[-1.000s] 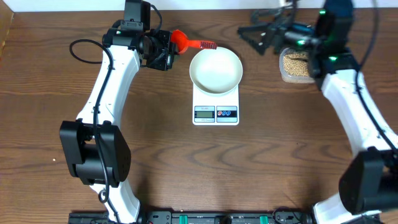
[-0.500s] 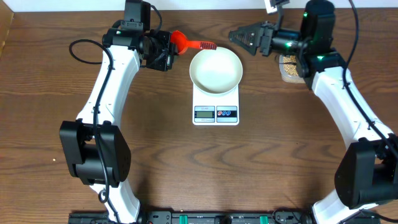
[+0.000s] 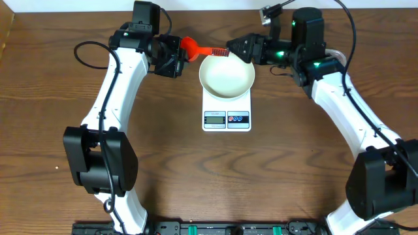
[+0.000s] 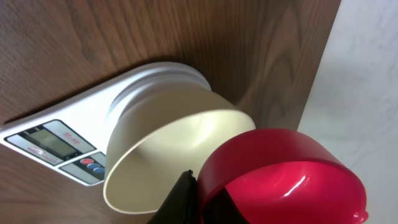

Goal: Scoop item into bowl and weigh 50g on scale
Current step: 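Reach the right gripper to the scoop handle above the bowl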

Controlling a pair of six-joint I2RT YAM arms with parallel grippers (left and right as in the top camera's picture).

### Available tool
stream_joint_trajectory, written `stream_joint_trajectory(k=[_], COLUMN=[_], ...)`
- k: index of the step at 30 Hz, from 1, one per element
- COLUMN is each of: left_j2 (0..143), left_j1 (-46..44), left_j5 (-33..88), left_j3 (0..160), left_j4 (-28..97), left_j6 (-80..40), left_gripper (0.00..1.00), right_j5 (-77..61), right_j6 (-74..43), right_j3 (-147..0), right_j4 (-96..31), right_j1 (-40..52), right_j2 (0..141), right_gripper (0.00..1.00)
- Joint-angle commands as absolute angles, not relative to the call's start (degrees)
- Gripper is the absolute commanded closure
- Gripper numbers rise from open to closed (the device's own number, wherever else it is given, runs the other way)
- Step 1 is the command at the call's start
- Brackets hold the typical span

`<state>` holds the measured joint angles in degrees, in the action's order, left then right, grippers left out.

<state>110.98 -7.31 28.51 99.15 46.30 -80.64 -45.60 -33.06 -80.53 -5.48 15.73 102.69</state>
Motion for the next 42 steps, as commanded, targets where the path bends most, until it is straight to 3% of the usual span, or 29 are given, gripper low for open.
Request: stream_joint_trajectory(k=[1,8,25,42], left_j2=[109.6,109.6,109.6,109.6], left_j1=[-7.5,-7.5,-7.5,-7.5], left_j5=[31.5,33.3,34.1,34.1], left_j3=[100.4,100.4,100.4,100.4], left_j4=[46.7,47.5,50.7,50.8], left_j6=[-78.9,-77.8,-77.6,-77.6], left_gripper=[0.93,0.93,0.93,0.93], right_j5=[-44.3,-45.6,-45.6,-45.6], right_j6=[-32.5,-32.1,-31.3,-31.3], right_j3=[-81.5,-81.5,-81.5,-81.5], right_j4=[-5.8,-5.6,-6.0,-6.3], right_j1=[17.2,18.5,20.5,21.2], right_j2=[105.0,105.2,105.2,105.2], right_gripper=[0.45,0.57,0.70,0.77])
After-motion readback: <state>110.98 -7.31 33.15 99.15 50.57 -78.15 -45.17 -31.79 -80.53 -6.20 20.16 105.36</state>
